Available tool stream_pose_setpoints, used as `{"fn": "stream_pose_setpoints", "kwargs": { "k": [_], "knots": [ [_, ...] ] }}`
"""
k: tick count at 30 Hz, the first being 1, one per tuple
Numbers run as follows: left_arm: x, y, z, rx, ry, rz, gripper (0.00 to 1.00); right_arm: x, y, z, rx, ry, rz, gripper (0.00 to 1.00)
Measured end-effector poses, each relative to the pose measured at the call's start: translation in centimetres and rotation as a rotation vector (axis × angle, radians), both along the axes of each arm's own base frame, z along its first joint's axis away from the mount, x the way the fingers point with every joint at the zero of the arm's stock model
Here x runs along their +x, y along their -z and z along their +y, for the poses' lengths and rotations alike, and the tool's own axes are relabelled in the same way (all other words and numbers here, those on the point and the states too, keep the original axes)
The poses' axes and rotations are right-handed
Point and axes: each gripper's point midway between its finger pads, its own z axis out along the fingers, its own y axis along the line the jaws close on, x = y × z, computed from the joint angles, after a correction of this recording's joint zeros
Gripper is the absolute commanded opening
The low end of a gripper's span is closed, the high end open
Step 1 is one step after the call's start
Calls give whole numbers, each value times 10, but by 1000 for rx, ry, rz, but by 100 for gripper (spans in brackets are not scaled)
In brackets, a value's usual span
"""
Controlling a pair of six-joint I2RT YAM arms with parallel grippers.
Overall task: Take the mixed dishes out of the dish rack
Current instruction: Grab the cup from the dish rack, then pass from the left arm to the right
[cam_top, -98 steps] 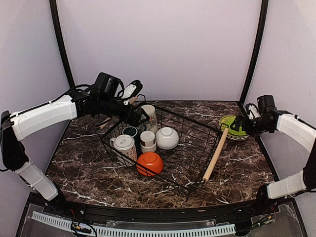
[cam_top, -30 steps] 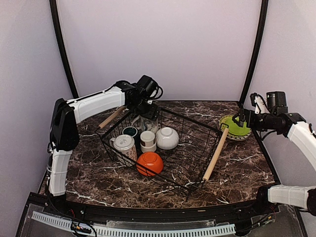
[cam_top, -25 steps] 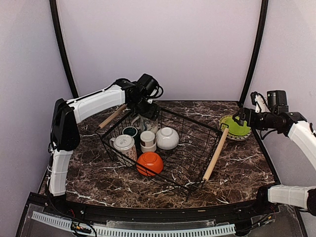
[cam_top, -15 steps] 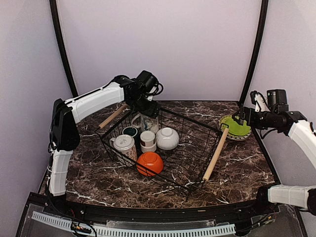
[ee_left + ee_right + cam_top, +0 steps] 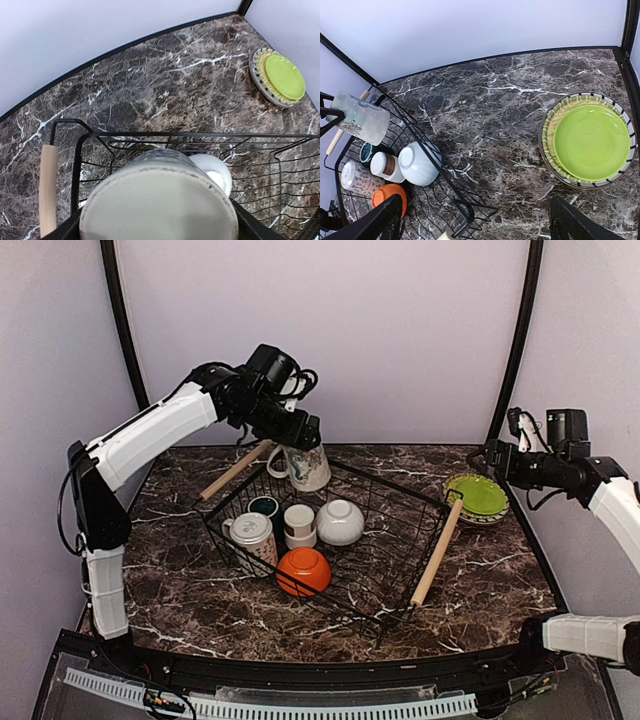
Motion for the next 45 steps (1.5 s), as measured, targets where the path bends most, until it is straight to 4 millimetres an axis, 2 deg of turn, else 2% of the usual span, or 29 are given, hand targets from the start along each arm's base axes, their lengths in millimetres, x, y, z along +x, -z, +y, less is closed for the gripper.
{"fn": "stream_pose_setpoints", "kwargs": {
  "k": [3,7,12,15,19,26,30,36,40,43,45],
  "knots": [
    [-9,-39,4,-70,9,-49,16,0,-13,11,42,-34,-20,99],
    [-22,-77,6,-164,19,-87,16,1,-33,38,107,-113,-56,99],
    [-37,-100,-1,-317,56,-78,11,-2,-50,87,227,-248,-73,99],
    [-45,-101,-10,-438,82,-35,9,-3,-60,117,304,-321,-85,99],
    [-54,-89,-17,-625,99,43,9,-4,-71,163,413,-431,-91,99],
    [-50,-75,-15,-902,66,91,7,-6,-63,228,537,-549,-49,97],
    [-49,-75,-11,-1031,55,101,6,-8,-64,247,580,-572,-54,91],
    [-47,-83,-5,-1187,46,110,5,-13,-86,262,676,-604,-121,68],
    [-51,-101,-2,-1306,77,116,5,-12,-93,269,727,-615,-154,52],
    [-54,-114,-2,-1381,115,117,5,-10,-95,273,751,-623,-165,48],
    [-53,-113,-3,-1413,124,129,5,-10,-99,275,770,-633,-185,44]
  ]
}}
